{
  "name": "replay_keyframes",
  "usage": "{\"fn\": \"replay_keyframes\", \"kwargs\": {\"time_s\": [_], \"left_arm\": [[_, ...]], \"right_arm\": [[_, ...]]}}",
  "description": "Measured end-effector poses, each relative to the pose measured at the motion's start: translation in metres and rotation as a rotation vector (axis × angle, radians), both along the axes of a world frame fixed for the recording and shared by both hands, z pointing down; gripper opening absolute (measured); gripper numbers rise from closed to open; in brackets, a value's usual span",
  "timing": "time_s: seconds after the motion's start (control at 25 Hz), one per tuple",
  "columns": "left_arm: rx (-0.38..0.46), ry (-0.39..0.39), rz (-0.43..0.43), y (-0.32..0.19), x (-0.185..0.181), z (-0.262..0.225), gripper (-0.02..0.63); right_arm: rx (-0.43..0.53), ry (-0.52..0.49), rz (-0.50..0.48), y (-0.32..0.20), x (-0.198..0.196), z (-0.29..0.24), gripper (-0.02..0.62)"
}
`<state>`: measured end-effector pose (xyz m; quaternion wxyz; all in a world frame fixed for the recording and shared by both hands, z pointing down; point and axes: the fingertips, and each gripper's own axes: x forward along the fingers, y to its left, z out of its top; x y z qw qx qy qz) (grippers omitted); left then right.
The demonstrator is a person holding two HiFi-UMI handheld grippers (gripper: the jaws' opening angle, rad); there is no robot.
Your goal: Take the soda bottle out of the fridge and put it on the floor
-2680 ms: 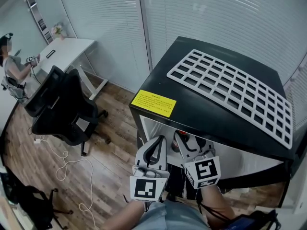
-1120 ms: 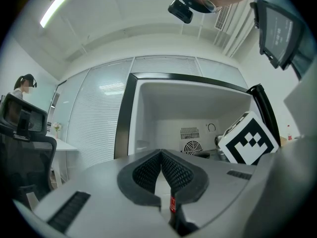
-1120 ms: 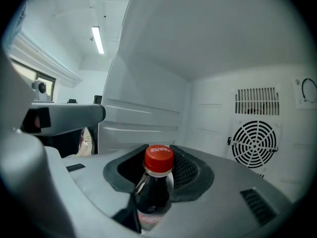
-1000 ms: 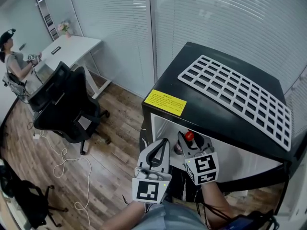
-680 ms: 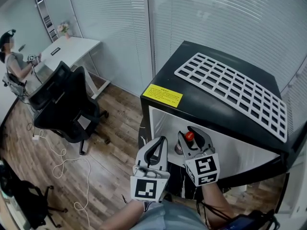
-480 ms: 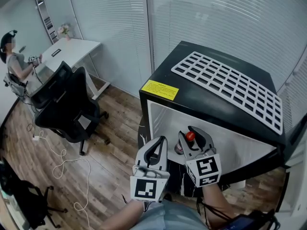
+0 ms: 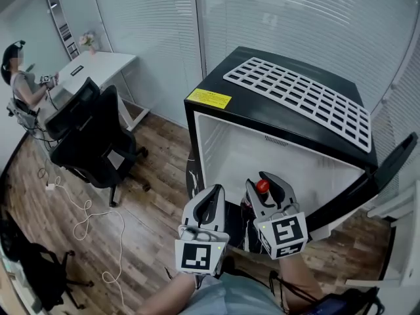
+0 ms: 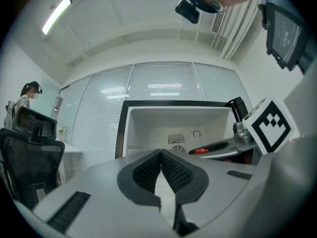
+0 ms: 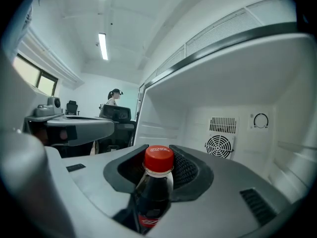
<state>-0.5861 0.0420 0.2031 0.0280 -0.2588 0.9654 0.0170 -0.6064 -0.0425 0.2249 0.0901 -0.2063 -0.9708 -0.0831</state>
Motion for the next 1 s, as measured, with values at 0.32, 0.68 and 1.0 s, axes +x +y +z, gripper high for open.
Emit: {"fn": "replay_keyframes", "kwargs": {"time_s": [0.32,0.68,1.0], "left_arm": [[-0.014,-0.012,0.09,-0.008,0.025,-0.001,0.017],[-0.003,-0.053,0.314,-0.017,0.07,-0.017,0.017],[0.027,-0.101,0.506,-0.015,0.131,-0.037,0.017]], "right_arm": [[-0.016,-0.012,0.08,-0.011,0.042,-0.001,0.14],[-0.027,-0.037,0.304,-0.019,0.106,-0.012,0.14],[-0.021,-0.059,0.476,-0.011,0.184,-0.015,0.14]]}}
